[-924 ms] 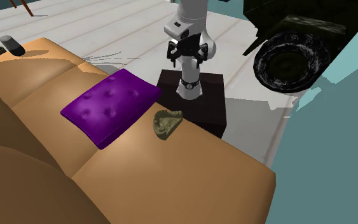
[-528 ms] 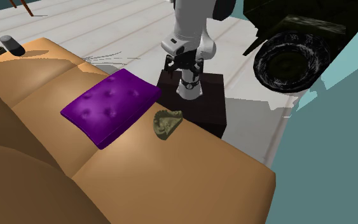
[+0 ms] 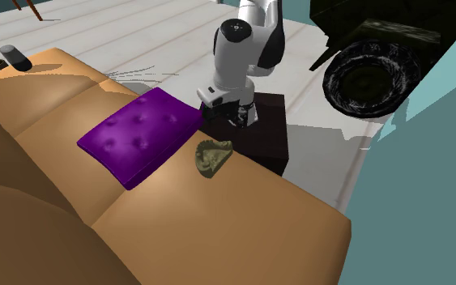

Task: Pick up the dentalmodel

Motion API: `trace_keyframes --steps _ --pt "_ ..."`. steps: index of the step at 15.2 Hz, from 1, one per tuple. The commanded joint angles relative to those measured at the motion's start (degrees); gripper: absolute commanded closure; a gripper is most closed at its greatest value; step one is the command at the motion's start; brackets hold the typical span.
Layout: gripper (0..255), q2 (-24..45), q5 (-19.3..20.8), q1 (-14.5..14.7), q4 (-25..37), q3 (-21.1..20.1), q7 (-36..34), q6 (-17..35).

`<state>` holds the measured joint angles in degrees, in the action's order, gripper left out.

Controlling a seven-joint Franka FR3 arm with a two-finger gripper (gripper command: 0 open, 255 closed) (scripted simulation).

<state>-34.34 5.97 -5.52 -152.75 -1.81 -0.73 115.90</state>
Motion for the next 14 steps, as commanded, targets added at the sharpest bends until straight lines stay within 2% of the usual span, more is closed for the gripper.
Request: trace_keyframes --steps 1,9,14 --pt "0 3.2 1.1 -1.2 -1.1 0.3 -1.1 5.6" --pt "0 20.8 7.2 -6.1 -0.7 0.1 -8.5 26.8" --pt "0 25.2 9.3 -7.0 -1.1 -0.1 -10.6 31.8"
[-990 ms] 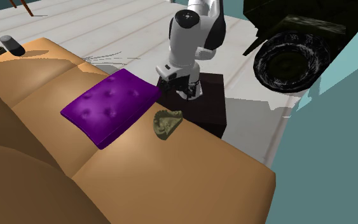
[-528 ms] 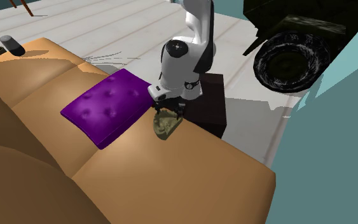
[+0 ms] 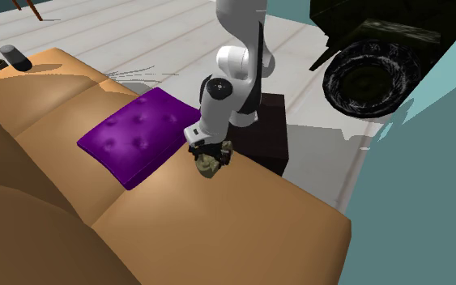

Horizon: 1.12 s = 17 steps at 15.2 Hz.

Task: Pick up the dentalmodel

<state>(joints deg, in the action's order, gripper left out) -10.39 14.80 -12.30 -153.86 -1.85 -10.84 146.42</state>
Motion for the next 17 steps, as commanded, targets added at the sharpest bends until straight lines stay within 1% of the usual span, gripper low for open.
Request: trace_keyframes --steps 1,3,5,6,15,17 --pt "0 2.0 1.0 -0.4 -0.1 -0.1 -0.9 2.2" --pt "0 3.7 1.9 -0.6 -0.4 -0.1 -1.8 4.0" --pt "0 4.2 2.2 -0.7 -0.4 -0.2 -2.0 4.5" --pt "255 4.1 2.3 -0.8 -0.6 -0.1 -2.0 4.6" --pt "255 4.2 2.2 -0.7 -0.4 -0.2 -2.0 4.5" --pt "255 2.5 1.2 -0.4 -0.2 -0.1 -1.1 2.7"
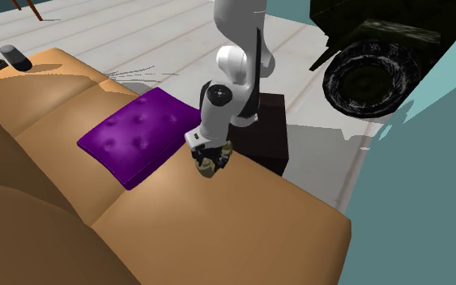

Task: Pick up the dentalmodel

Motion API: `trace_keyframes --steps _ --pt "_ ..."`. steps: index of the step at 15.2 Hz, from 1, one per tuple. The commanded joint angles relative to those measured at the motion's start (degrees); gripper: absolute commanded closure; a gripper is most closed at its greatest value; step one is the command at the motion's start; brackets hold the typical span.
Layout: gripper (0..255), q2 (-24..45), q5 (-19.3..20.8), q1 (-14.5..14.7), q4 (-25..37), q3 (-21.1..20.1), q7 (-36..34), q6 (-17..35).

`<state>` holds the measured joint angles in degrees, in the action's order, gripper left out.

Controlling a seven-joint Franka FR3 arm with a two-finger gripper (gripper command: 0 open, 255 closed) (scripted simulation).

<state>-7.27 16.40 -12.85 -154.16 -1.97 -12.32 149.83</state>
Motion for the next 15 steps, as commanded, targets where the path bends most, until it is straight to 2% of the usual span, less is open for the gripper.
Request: trace_keyframes --steps 1,13,15 --pt "255 -1.4 -0.8 0.2 0.2 0.0 0.8 -1.6" --pt "255 -9.8 -4.5 1.6 3.1 0.5 4.4 -12.7" --pt "255 -9.9 -4.6 1.6 3.1 0.5 4.5 -12.8"
